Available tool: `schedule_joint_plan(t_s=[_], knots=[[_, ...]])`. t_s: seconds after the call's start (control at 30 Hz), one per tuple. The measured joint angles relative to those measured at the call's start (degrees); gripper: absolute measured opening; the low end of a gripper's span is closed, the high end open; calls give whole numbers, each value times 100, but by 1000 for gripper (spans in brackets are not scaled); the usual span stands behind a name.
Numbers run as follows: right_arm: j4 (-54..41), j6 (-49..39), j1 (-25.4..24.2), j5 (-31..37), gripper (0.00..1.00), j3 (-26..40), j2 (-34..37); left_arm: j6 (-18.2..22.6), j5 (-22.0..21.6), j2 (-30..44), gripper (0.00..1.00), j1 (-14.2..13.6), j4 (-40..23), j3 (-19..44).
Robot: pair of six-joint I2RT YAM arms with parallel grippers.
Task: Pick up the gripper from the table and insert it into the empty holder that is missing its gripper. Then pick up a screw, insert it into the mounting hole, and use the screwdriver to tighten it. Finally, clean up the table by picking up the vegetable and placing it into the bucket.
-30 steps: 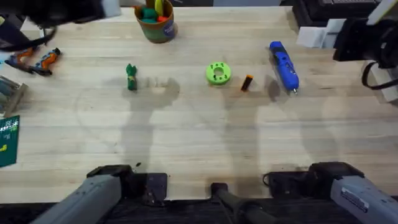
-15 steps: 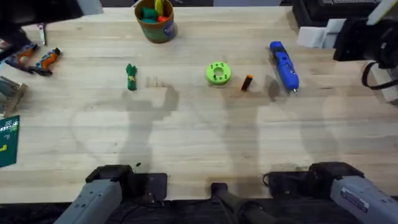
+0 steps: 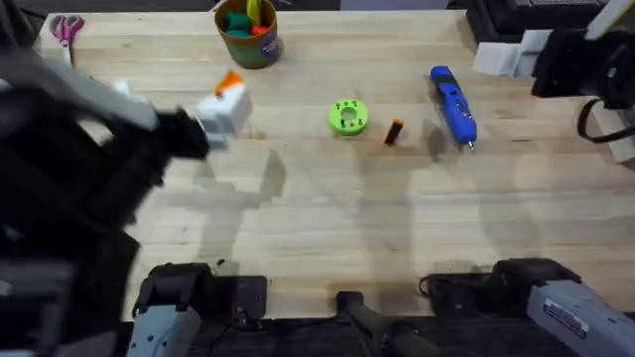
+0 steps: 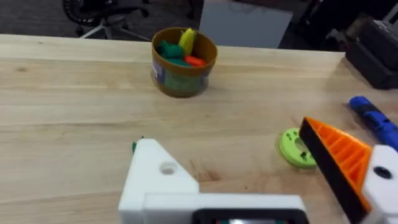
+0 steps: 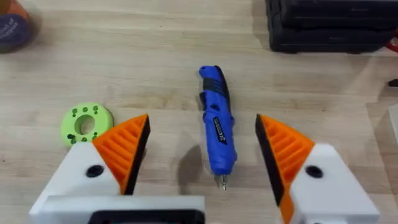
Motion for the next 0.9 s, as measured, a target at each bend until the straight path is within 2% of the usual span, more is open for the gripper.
schedule_joint_plan(t_s=[0.27, 0.5, 0.6, 0.8, 0.9], knots=[[-2, 2, 0, 0, 991, 0, 0, 0, 86, -1467, 985, 0, 616, -1536], [-2, 1, 0, 0, 990, 0, 0, -2, 257, -2217, 985, 0, 1007, -2456], [-1, 2, 0, 1, 990, 0, 0, -3, 448, -2393, 985, 0, 1065, -2716], [-2, 2, 0, 0, 991, 0, 0, 5, 871, -2614, 985, 0, 1137, -2733], [-1, 0, 0, 0, 991, 0, 0, 70, 1222, -2686, 985, 0, 1199, -2747]])
